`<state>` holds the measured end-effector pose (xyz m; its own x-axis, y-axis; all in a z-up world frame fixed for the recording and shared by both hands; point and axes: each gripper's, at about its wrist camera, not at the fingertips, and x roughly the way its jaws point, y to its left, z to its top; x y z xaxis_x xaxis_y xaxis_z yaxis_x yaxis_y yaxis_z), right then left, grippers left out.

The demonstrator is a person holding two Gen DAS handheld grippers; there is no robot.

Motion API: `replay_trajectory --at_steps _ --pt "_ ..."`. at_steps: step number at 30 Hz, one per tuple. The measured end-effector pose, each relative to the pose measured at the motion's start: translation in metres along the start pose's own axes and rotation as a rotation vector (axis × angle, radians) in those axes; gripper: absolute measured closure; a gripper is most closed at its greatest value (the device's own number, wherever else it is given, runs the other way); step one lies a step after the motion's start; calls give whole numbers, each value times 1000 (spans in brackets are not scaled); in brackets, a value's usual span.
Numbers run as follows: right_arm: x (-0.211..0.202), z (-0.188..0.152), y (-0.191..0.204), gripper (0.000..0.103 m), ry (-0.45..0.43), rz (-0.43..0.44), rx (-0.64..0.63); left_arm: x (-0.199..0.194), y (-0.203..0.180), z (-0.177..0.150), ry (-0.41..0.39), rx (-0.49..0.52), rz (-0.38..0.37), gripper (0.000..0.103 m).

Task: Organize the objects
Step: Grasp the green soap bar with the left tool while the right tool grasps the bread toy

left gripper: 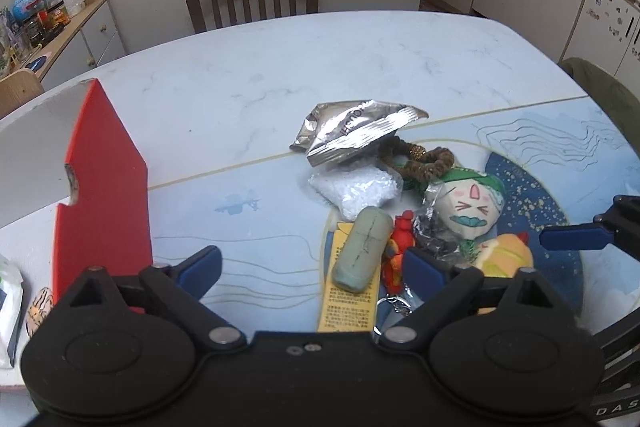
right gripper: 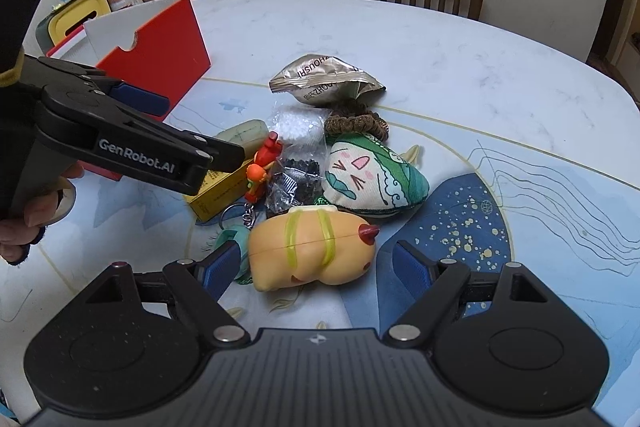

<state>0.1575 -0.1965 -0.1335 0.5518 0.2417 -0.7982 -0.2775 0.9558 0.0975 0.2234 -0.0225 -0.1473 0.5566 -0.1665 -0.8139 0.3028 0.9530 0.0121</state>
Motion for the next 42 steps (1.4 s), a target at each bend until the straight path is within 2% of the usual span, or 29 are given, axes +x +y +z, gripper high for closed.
replay_trajectory --at_steps 4,8,11,19,22,25,29,31,42 --pt "6 0 0 20 10 10 4 5 1 1 6 9 -16 21" --pt "9 1 2 20 16 16 1 7 4 1 -1 -1 -40 24" --pt "10 1 2 20 17 23 5 6 3 2 -6 1 -64 33" --pt "8 1 4 20 12 25 5 8 1 2 8 4 -107 67" --pt "6 2 5 23 3 25 -2 7 -2 1 6 14 -107 75" --pt "4 2 7 32 -6 11 -12 5 -3 2 6 15 -106 78" --pt "2 2 6 34 -7 2 -10 3 -4 2 9 11 -96 80" --pt "0 2 5 35 -13 -1 -6 0 -4 3 5 12 -96 84" --pt "-30 4 4 36 -71 9 31 -29 -3 4 -6 -42 -77 84"
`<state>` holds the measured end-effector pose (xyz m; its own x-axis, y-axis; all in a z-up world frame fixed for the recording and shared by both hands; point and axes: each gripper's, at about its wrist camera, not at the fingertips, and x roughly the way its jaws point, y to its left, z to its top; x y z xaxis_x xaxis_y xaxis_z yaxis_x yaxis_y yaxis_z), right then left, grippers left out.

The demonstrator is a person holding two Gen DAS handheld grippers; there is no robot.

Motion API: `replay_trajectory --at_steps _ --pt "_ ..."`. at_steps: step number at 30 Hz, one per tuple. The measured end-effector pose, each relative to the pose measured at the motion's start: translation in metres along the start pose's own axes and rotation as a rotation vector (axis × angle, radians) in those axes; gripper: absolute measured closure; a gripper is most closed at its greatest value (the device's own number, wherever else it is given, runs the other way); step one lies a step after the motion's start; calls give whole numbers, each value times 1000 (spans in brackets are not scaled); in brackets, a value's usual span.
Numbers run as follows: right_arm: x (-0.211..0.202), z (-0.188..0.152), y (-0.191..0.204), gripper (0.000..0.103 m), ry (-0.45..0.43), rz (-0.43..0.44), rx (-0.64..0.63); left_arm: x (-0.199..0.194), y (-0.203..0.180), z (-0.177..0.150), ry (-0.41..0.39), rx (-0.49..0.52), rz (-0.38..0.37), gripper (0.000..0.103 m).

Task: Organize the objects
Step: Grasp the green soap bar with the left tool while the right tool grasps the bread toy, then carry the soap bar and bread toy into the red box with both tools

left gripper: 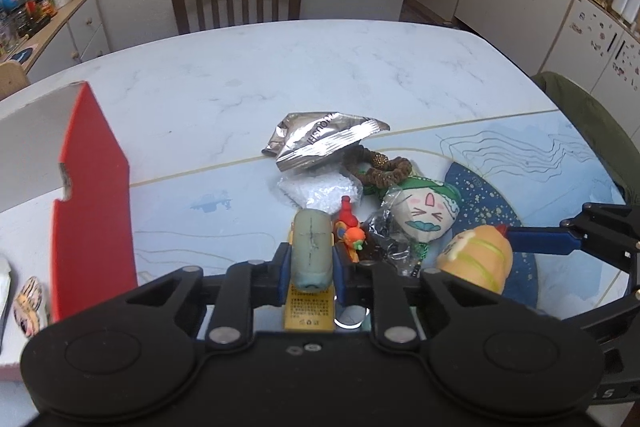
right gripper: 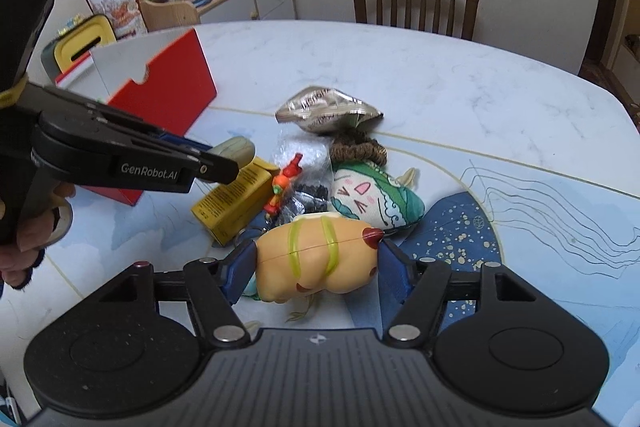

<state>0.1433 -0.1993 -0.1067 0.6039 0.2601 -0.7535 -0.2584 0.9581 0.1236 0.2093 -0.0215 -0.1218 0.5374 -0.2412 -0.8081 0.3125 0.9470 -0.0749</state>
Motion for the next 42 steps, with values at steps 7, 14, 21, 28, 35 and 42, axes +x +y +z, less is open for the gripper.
replay_trajectory --at_steps 7,14,21,28,35,42 --pt "-28 7 6 37 -49 17 -10 -28 1 -1 -29 -31 17 84" --pt "-53 15 18 37 -89 39 -40 -59 3 -3 -55 -69 37 84" --pt "-69 26 34 37 -127 57 -66 -87 11 -8 -80 -125 88 84" --pt "-83 42 59 37 -172 74 -111 -107 33 -7 -104 -174 97 84" --pt "-79 63 90 37 -204 78 -119 -118 64 -6 -114 -182 93 84" --pt "-60 80 134 37 -197 87 -145 -126 109 -5 -118 -189 101 84"
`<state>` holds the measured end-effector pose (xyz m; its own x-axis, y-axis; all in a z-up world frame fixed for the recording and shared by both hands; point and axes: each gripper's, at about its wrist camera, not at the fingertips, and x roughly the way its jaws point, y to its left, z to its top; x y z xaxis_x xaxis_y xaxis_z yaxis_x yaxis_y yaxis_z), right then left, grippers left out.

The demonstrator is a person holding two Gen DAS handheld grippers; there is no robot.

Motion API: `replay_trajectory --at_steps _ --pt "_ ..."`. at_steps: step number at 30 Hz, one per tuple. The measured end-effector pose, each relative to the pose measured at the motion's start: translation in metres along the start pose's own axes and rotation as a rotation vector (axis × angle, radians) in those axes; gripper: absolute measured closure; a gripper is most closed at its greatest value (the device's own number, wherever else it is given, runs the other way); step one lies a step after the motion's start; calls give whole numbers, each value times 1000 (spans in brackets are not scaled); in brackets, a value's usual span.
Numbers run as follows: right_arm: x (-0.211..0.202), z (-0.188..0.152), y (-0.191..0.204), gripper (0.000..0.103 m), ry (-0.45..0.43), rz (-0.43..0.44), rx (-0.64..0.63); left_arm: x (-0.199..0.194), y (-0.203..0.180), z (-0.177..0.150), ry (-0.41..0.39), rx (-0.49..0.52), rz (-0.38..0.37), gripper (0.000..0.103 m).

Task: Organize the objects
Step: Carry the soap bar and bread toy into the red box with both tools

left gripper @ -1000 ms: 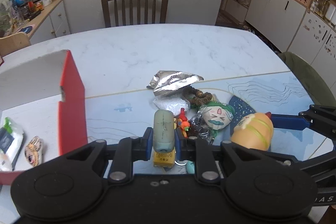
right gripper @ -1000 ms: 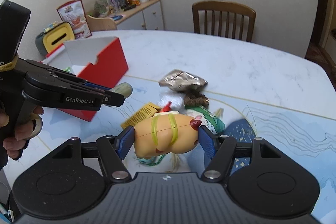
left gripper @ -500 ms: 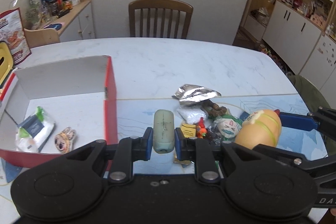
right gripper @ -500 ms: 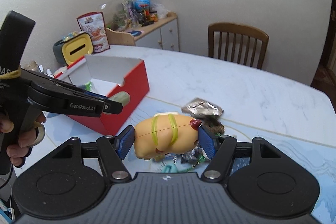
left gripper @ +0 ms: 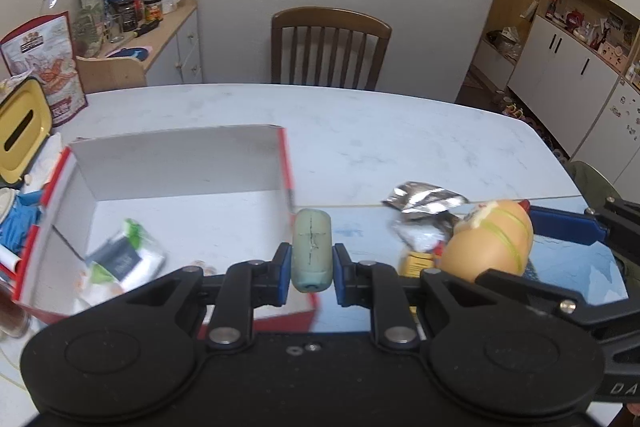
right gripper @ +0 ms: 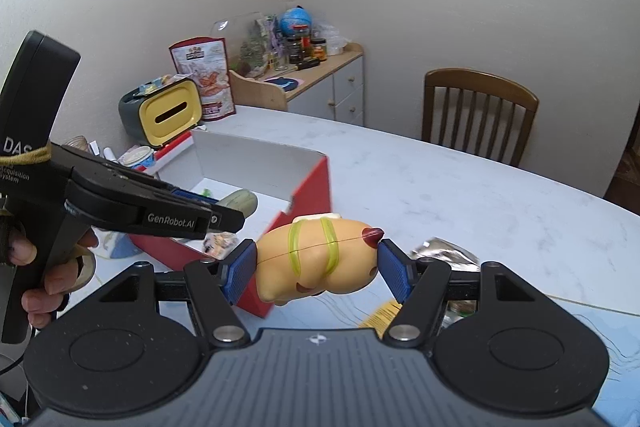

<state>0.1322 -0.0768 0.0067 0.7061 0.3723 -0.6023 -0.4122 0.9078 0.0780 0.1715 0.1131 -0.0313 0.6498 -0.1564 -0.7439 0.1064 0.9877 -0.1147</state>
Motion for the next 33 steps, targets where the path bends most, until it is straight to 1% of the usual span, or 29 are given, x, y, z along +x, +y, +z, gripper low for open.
replay_trajectory --at_steps 5,11,15,21,27,33 --pt "20 12 28 37 5 0 -15 3 37 11 -8 3 26 84" --pt "47 29 52 37 9 -1 -26 9 80 31 -27 -8 54 84" --pt "71 36 64 37 31 3 -23 20 101 41 -17 -6 64 84" --pt "112 43 79 37 77 5 -44 49 118 45 30 23 53 84" --pt "155 42 87 37 139 -24 -76 78 125 47 70 70 37 84" --pt "191 41 94 37 199 -26 -127 107 132 50 110 98 36 84"
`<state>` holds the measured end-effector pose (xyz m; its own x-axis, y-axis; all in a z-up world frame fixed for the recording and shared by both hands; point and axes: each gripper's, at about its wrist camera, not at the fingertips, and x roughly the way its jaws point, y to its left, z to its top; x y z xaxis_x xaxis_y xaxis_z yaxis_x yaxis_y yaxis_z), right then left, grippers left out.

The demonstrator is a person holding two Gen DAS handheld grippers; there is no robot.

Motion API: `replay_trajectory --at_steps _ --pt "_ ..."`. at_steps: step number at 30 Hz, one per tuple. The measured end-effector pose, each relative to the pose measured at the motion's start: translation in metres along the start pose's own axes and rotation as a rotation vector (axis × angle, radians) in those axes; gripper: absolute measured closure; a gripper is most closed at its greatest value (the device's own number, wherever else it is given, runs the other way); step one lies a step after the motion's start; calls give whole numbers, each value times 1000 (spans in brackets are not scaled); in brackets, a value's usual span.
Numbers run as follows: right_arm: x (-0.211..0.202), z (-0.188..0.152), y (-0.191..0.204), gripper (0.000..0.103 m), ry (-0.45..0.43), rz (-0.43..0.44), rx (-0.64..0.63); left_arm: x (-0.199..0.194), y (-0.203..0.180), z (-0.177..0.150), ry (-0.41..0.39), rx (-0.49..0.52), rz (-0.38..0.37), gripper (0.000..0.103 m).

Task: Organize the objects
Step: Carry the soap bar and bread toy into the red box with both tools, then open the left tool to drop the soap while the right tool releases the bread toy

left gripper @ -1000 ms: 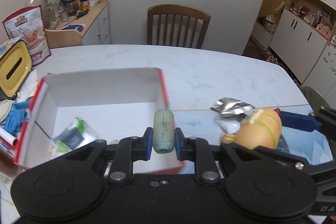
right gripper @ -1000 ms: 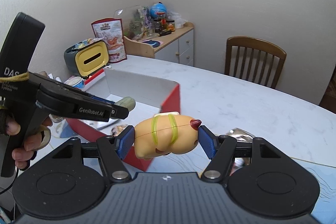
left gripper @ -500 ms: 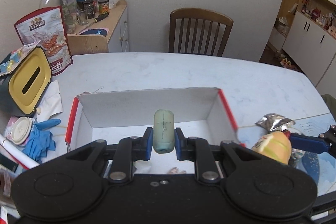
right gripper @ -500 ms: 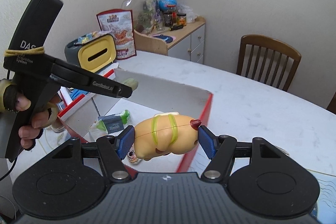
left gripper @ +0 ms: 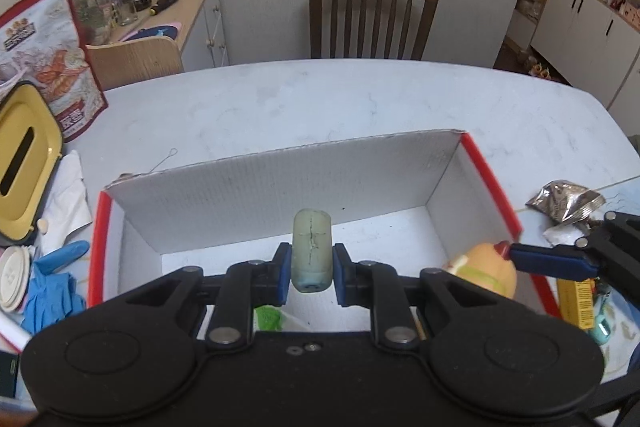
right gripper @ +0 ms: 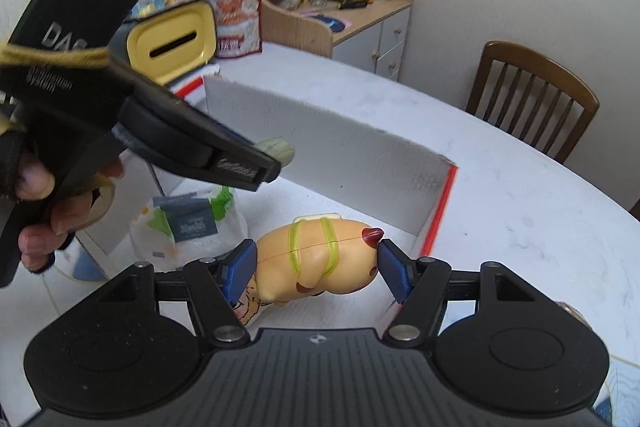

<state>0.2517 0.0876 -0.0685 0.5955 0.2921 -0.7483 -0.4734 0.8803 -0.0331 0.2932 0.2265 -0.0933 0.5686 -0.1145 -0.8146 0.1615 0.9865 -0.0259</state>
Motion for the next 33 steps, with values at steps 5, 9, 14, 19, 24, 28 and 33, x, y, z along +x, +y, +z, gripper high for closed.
replay_trajectory --at_steps 5,9,14,19,24,28,33 --pt "28 5 4 37 59 -7 -13 20 7 6 49 6 -50 84" --pt "45 8 8 36 102 -8 -48 34 4 7 80 49 -67 84" --pt "63 11 12 36 151 -11 -64 50 7 8 146 51 -84 84" --pt "70 9 16 36 187 1 -68 64 7 6 215 57 -90 84" --pt "73 7 20 36 208 8 -76 75 9 2 263 55 -89 84" --pt "75 9 19 36 216 12 -73 81 12 0 291 38 -94 82" --pt "74 9 19 36 220 12 -67 83 11 -1 303 30 -91 82"
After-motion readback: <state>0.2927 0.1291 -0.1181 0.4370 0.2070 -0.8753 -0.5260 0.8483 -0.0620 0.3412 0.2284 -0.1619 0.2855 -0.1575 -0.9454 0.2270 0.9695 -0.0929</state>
